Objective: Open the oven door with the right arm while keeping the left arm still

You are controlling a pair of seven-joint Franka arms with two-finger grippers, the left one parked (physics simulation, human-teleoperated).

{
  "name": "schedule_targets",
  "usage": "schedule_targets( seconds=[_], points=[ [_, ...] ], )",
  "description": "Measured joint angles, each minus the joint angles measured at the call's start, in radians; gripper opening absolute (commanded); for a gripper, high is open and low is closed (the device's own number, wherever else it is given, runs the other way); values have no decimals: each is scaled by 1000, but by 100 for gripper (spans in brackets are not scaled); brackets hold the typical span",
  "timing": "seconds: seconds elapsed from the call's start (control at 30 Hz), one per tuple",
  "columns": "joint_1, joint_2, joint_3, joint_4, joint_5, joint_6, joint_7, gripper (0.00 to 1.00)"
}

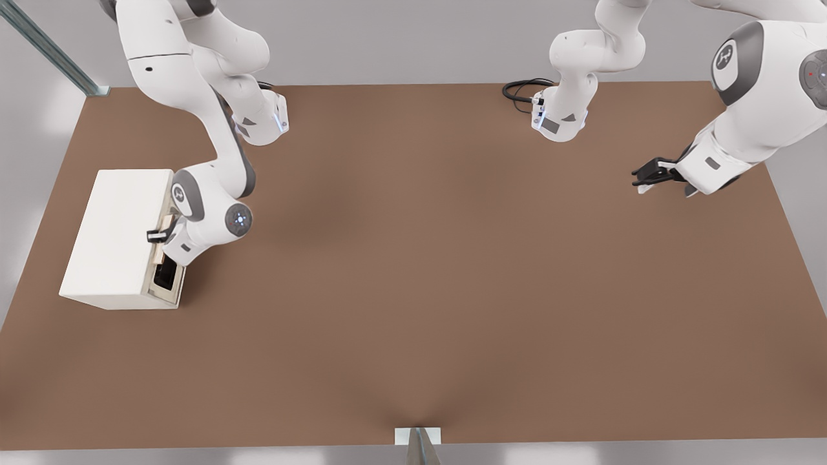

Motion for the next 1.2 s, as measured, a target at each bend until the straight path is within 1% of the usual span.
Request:
schedule_targets(
  seconds=[0.33, 0.73, 0.8, 0.87, 0.9, 0.93, 0.97, 1.03, 1.1, 1.13, 1.17, 1.2],
  points=[
    [-13, 27, -1, -9, -39, 53, 216, 21],
    [-21, 49, 1, -20, -60, 62, 359, 21],
    [26, 58, 5, -11, -41, 51, 380, 21],
    [162, 114, 8, 65, 40, 12, 405, 21],
    [243, 167, 9, 151, 106, -21, 418, 21],
    [303, 212, 10, 255, 193, -55, 430, 78],
    [321, 234, 10, 350, 294, -88, 436, 100],
    [275, 249, 10, 560, 465, -158, 414, 100],
    [151, 247, 9, 763, 611, -203, 351, 100],
    [80, 217, 28, 807, 673, -217, 319, 100],
    [-22, 169, 94, 811, 724, -224, 286, 100],
    [-100, 125, 136, 800, 766, -228, 254, 100]
  ],
)
